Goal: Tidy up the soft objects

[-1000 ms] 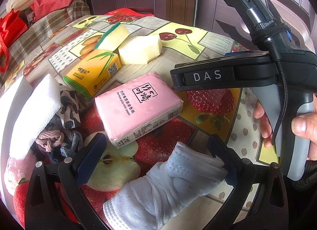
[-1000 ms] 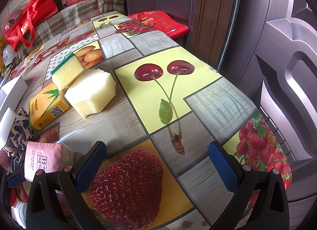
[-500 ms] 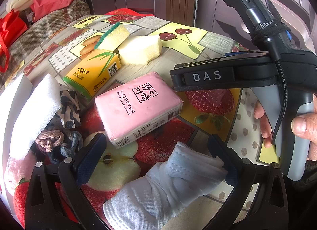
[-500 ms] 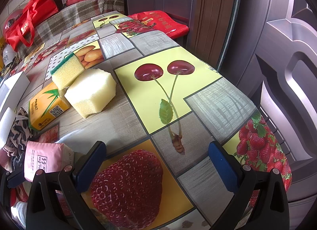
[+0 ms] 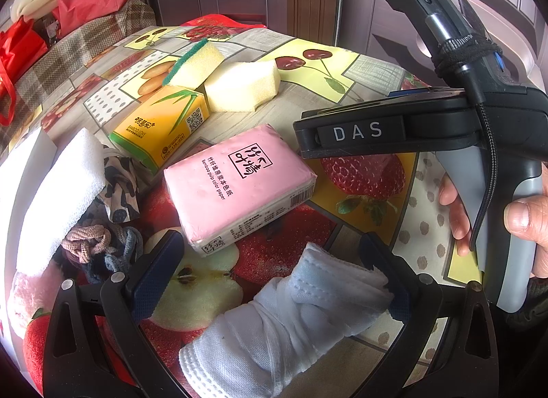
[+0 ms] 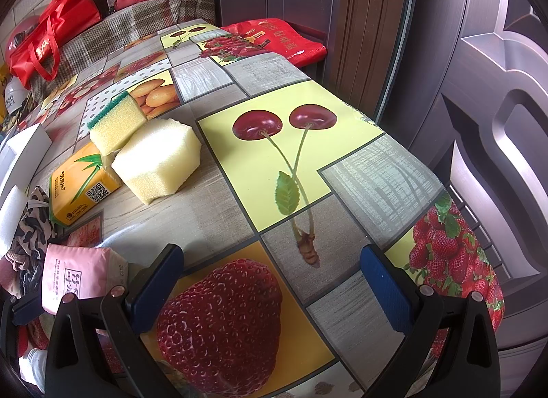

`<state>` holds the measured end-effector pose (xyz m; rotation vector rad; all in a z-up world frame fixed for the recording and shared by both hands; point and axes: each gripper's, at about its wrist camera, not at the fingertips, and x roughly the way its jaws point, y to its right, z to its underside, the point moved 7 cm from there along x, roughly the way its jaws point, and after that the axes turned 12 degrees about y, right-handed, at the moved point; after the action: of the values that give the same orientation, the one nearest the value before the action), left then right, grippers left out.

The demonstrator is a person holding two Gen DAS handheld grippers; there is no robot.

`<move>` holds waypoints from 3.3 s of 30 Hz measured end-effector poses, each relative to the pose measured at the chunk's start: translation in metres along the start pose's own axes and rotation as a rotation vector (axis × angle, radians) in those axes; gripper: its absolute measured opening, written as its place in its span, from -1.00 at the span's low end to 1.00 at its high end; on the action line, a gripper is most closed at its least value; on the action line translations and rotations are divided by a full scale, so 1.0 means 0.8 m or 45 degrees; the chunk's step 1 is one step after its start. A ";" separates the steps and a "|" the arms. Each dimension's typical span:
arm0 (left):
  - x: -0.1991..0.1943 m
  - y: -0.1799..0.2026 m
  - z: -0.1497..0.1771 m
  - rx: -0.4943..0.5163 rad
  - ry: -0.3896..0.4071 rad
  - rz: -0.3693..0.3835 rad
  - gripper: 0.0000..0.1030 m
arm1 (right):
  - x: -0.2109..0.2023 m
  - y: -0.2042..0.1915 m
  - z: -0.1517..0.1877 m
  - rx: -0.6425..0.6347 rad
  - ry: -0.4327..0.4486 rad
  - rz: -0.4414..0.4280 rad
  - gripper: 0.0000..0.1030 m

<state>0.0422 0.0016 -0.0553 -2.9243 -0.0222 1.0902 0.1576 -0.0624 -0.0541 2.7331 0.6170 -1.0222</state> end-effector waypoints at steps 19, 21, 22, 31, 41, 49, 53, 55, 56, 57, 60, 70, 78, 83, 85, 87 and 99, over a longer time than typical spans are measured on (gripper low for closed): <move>-0.181 -0.034 -0.014 -0.109 0.552 -0.136 0.99 | 0.000 0.000 0.000 0.000 0.000 0.000 1.00; -0.216 -0.063 0.001 -0.146 0.628 -0.197 0.99 | 0.000 0.000 0.000 0.000 0.000 0.000 1.00; -0.228 -0.078 0.009 -0.152 0.651 -0.230 0.99 | 0.000 -0.001 0.000 0.000 0.000 0.000 1.00; -0.209 -0.156 0.067 -0.102 0.491 -0.320 0.99 | 0.000 0.000 0.000 -0.001 -0.001 0.001 1.00; -0.168 -0.151 0.073 -0.034 0.364 -0.212 0.54 | -0.057 -0.015 -0.015 0.261 0.176 -0.682 1.00; -0.172 -0.147 0.073 -0.037 0.382 -0.191 0.00 | -0.152 -0.132 0.033 -0.473 0.208 -1.079 1.00; -0.176 -0.149 0.072 -0.055 0.402 -0.183 0.00 | -0.154 -0.168 0.073 -0.762 0.102 -1.091 0.99; -0.178 -0.150 0.071 -0.067 0.412 -0.179 0.00 | -0.145 -0.174 0.089 -0.847 0.053 -1.069 0.94; -0.179 -0.151 0.071 -0.071 0.417 -0.177 0.00 | -0.137 -0.176 0.095 -0.874 0.024 -1.057 0.77; -0.180 -0.151 0.071 -0.075 0.420 -0.177 0.00 | -0.131 -0.175 0.102 -0.894 -0.004 -1.038 0.55; -0.184 -0.153 0.070 -0.085 0.438 -0.189 0.00 | -0.118 -0.178 0.112 -0.953 -0.029 -0.991 0.23; -0.227 -0.199 0.075 -0.252 0.607 -0.491 0.01 | -0.198 -0.192 0.052 -0.749 0.248 -1.172 -0.44; -0.263 -0.228 0.092 -0.375 0.700 -0.705 0.01 | -0.187 -0.219 0.009 -0.399 0.631 -1.000 -0.39; -0.277 -0.243 0.103 -0.411 0.697 -0.881 0.01 | -0.184 -0.234 0.017 -0.360 0.647 -0.978 -0.39; -0.279 -0.260 0.112 -0.477 0.672 -0.937 0.01 | -0.192 -0.237 0.018 -0.345 0.667 -0.985 -0.38; -0.281 -0.272 0.117 -0.523 0.674 -0.965 0.01 | -0.193 -0.246 0.021 -0.363 0.658 -0.991 -0.38; -0.279 -0.299 0.111 -0.534 0.714 -1.048 0.01 | -0.184 -0.332 0.033 -0.449 0.605 -1.030 -0.39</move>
<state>-0.1861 0.2372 0.0294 -2.8879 -1.4191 0.1418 -0.0728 0.1226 0.0218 2.4001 1.8671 -0.2672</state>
